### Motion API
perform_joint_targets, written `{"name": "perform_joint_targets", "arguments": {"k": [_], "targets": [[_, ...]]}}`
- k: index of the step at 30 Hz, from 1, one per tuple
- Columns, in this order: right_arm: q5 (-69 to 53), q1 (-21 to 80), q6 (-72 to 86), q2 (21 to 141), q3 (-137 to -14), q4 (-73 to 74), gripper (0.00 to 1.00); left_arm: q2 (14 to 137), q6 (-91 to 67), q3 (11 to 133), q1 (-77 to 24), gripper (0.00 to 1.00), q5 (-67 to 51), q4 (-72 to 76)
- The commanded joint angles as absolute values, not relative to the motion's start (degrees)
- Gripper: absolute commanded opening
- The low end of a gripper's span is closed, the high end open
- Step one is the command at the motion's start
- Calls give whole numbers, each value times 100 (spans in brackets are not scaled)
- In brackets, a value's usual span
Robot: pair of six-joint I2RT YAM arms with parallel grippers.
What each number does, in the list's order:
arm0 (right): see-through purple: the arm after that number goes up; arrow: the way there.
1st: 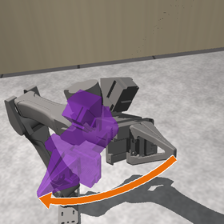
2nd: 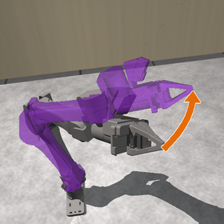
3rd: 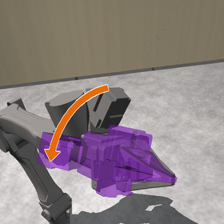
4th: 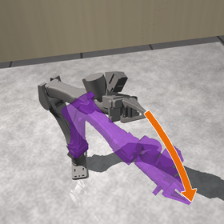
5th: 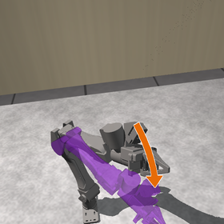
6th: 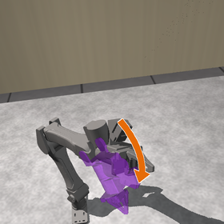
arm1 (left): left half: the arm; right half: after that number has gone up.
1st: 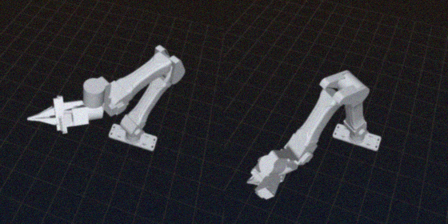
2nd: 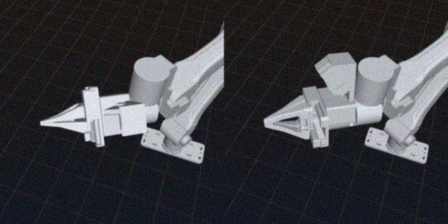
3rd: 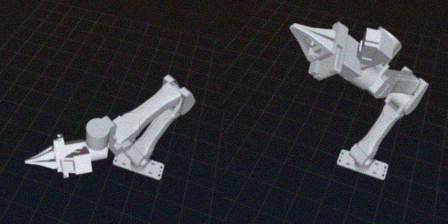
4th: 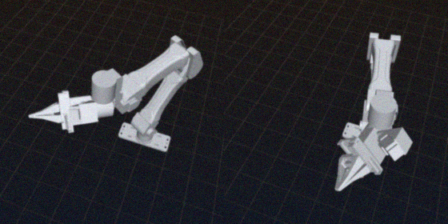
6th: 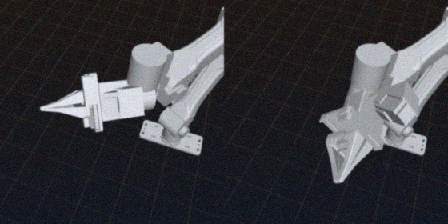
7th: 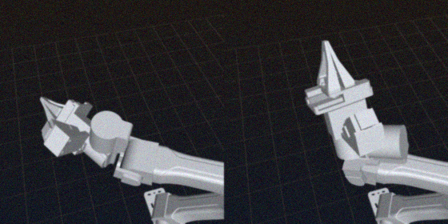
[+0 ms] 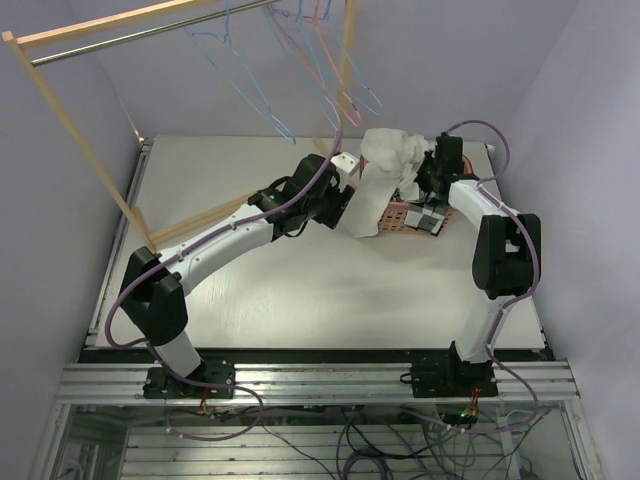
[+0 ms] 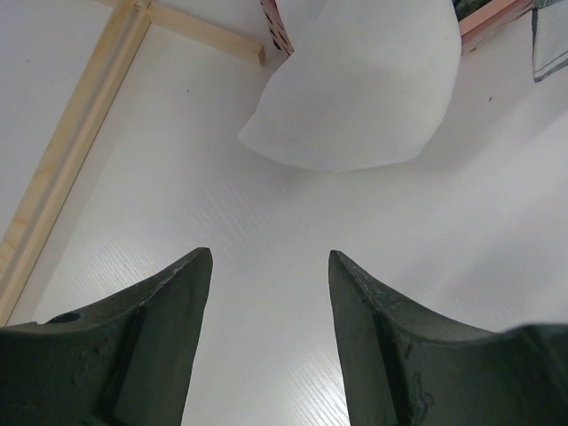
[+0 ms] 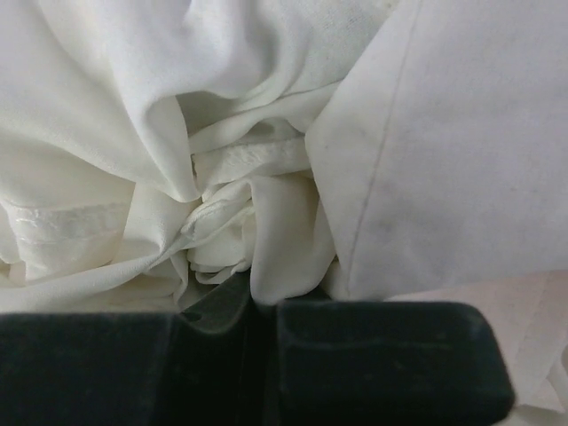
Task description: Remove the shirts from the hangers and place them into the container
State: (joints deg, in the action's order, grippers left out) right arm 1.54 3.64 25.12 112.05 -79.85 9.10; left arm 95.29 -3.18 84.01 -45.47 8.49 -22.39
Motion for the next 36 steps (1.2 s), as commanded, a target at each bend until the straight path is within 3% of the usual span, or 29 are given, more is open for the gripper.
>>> {"name": "perform_joint_targets", "arguments": {"k": [1, 4, 6, 8, 13, 15, 25, 36], "targets": [[219, 289, 2472, 12353, -7036, 3277, 0, 9593, -259, 8584, -4535, 66, 757, -2308], [216, 298, 2489, 12005, -7062, 3185, 0, 9615, -264, 8578, -4539, 67, 753, -2374], [187, 298, 2457, 11638, -7143, 3118, 7, 9624, -249, 8586, -4542, 67, 732, -2407], [169, 302, 2395, 11092, -7308, 3084, 23, 9609, -233, 8587, -4536, 67, 689, -2380], [131, 303, 2202, 10043, -7783, 2972, 88, 9660, -298, 8650, -4535, 67, 631, -2250], [139, 305, 2162, 9757, -7948, 2965, 98, 9698, -358, 8695, -4537, 67, 585, -2190], [215, 367, 2074, 8212, -7807, 2027, 100, 9738, -491, 8757, -4538, 66, 376, -2013], [752, 366, 2086, 8017, -8353, 2384, 100, 9676, -611, 8734, -4538, 66, 319, -1994]]}}
